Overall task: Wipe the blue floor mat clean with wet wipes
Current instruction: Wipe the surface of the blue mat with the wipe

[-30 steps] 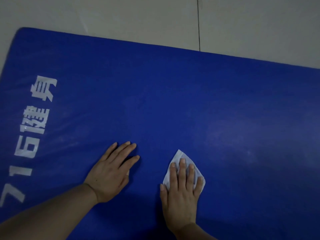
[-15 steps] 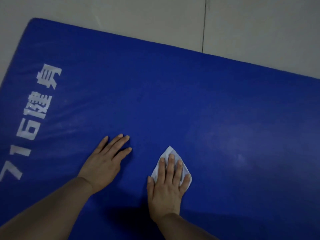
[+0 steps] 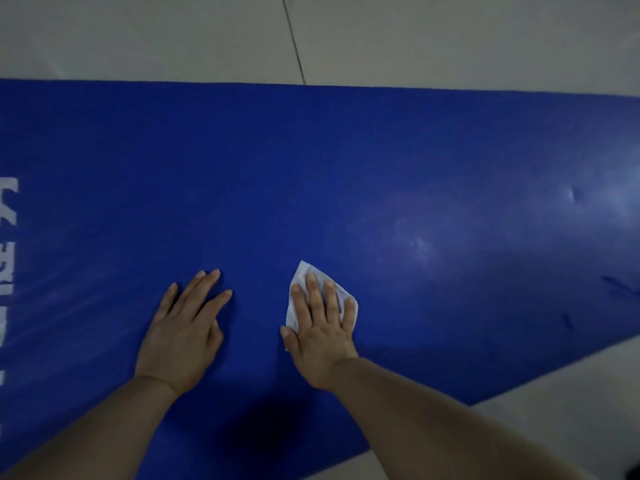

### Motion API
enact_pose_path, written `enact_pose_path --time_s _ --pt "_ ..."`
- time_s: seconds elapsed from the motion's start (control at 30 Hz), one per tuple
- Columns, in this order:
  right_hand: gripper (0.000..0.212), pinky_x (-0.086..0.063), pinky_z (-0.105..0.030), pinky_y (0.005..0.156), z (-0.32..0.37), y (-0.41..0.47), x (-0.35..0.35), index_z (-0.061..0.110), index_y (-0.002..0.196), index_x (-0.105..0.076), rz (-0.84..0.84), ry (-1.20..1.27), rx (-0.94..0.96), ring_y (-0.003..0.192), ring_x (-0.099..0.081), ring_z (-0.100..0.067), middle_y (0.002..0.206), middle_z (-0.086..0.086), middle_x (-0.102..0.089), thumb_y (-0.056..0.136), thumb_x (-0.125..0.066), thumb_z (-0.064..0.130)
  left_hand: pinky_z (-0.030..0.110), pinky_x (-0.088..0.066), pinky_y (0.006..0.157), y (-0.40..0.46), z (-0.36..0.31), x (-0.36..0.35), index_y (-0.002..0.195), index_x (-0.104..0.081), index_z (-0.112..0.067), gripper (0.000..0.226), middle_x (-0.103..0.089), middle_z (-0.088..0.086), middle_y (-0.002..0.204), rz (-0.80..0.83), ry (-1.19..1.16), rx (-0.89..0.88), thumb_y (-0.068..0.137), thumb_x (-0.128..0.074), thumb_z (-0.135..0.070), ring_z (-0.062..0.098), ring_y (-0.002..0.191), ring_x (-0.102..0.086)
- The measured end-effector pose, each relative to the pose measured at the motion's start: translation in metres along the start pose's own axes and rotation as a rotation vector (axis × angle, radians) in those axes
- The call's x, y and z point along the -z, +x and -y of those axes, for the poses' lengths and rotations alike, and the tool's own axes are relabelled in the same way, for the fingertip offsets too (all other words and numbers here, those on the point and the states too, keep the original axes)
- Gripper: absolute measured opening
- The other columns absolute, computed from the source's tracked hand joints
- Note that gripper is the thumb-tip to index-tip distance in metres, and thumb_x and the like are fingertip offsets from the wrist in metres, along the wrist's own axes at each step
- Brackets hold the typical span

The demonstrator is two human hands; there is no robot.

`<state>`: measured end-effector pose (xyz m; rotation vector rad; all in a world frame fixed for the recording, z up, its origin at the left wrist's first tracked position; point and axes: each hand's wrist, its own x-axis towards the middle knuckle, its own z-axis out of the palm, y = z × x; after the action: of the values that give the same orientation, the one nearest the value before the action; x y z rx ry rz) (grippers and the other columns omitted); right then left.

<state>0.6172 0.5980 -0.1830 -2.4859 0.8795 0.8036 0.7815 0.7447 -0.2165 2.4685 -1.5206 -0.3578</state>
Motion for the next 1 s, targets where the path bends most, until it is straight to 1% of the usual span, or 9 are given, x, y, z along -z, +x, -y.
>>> enact_pose_path --time_s 0.07,0.17,0.43,0.57,0.7,0.77,0.87,0.93,1.0 --pt "0.063 0.036 -0.05 0.098 0.0 0.0 0.006 0.03 0.13 0.043 0.065 -0.002 -0.001 0.126 0.051 -0.02 0.13 0.01 0.059 0.088 0.007 0.058 0.039 -0.01 0.118 -0.002 -0.001 -0.001 0.124 -0.061 -0.007 0.052 -0.039 0.008 0.148 -0.009 -0.004 0.008 0.088 -0.027 -0.022 0.021 0.138 -0.031" --pt "0.069 0.042 -0.045 0.091 0.0 0.0 0.003 0.032 0.126 0.047 0.03 0.009 0.012 0.122 0.054 -0.018 0.126 0.012 0.062 0.072 0.024 0.067 0.036 -0.008 0.118 -0.001 -0.001 -0.002 0.122 -0.062 -0.007 0.051 -0.041 0.008 0.147 -0.04 -0.005 -0.001 0.088 -0.028 -0.022 0.02 0.137 -0.032" --pt "0.076 0.04 -0.043 0.095 -0.003 0.0 -0.014 0.029 0.133 0.039 -0.152 0.048 0.067 0.127 0.049 -0.015 0.134 0.013 0.054 0.068 0.028 0.066 0.036 -0.012 0.118 -0.007 -0.003 -0.009 0.12 -0.063 -0.006 0.047 -0.044 0.013 0.144 -0.201 0.006 0.007 0.089 -0.03 -0.019 0.024 0.135 -0.036" --pt "0.081 0.029 -0.048 0.103 -0.005 0.0 -0.018 0.03 0.137 0.033 -0.231 0.038 0.076 0.135 0.039 -0.016 0.143 0.011 0.043 0.065 0.036 0.068 0.046 -0.023 0.114 -0.012 -0.01 -0.009 0.118 -0.063 -0.003 0.039 -0.048 0.016 0.14 -0.304 0.075 0.071 0.09 -0.039 -0.012 0.029 0.13 -0.045" --pt "0.068 0.02 -0.053 0.109 -0.004 -0.005 -0.028 0.027 0.142 0.024 -0.306 -0.084 0.161 0.139 0.031 -0.019 0.151 0.006 0.03 0.081 0.018 0.054 0.051 -0.029 0.111 -0.033 -0.028 -0.007 0.125 -0.059 -0.004 0.045 -0.045 0.016 0.143 -0.274 0.092 0.168 0.08 -0.065 -0.001 0.031 0.131 -0.044" --pt "0.065 0.016 -0.056 0.112 0.008 -0.014 -0.038 0.025 0.147 0.013 -0.356 -0.146 0.309 0.141 0.026 -0.021 0.157 0.003 0.018 0.088 0.009 0.05 0.052 -0.029 0.111 -0.044 -0.034 -0.009 0.128 -0.056 -0.004 0.047 -0.042 0.017 0.145 -0.252 0.083 0.218 0.082 -0.065 -0.003 0.031 0.133 -0.042" --pt "0.06 0.017 -0.054 0.112 0.027 -0.031 -0.056 0.028 0.143 0.018 -0.24 -0.186 0.556 0.141 0.03 -0.017 0.157 0.005 0.02 0.087 0.012 0.048 0.05 -0.03 0.11 -0.058 -0.037 -0.017 0.129 -0.053 -0.007 0.04 -0.041 0.017 0.145 -0.217 0.137 0.208 0.091 -0.047 -0.019 0.03 0.133 -0.041" --pt "0.058 0.006 -0.055 0.116 0.019 -0.028 -0.059 0.026 0.146 0.009 -0.264 -0.218 0.54 0.145 0.017 -0.017 0.159 0.003 0.012 0.091 0.005 0.045 0.048 -0.029 0.111 -0.064 -0.036 -0.021 0.13 -0.053 -0.007 0.041 -0.041 0.016 0.146 -0.182 0.17 0.163 0.091 -0.047 -0.019 0.026 0.134 -0.038" --pt "0.054 -0.014 -0.056 0.115 -0.002 -0.025 -0.055 0.023 0.148 -0.011 -0.335 -0.157 0.358 0.146 -0.012 -0.022 0.158 0.0 -0.009 0.098 -0.002 0.041 0.049 -0.031 0.11 -0.067 -0.037 -0.024 0.13 -0.055 -0.004 0.047 -0.042 0.016 0.145 -0.165 0.16 0.147 0.084 -0.064 -0.009 0.025 0.133 -0.035"
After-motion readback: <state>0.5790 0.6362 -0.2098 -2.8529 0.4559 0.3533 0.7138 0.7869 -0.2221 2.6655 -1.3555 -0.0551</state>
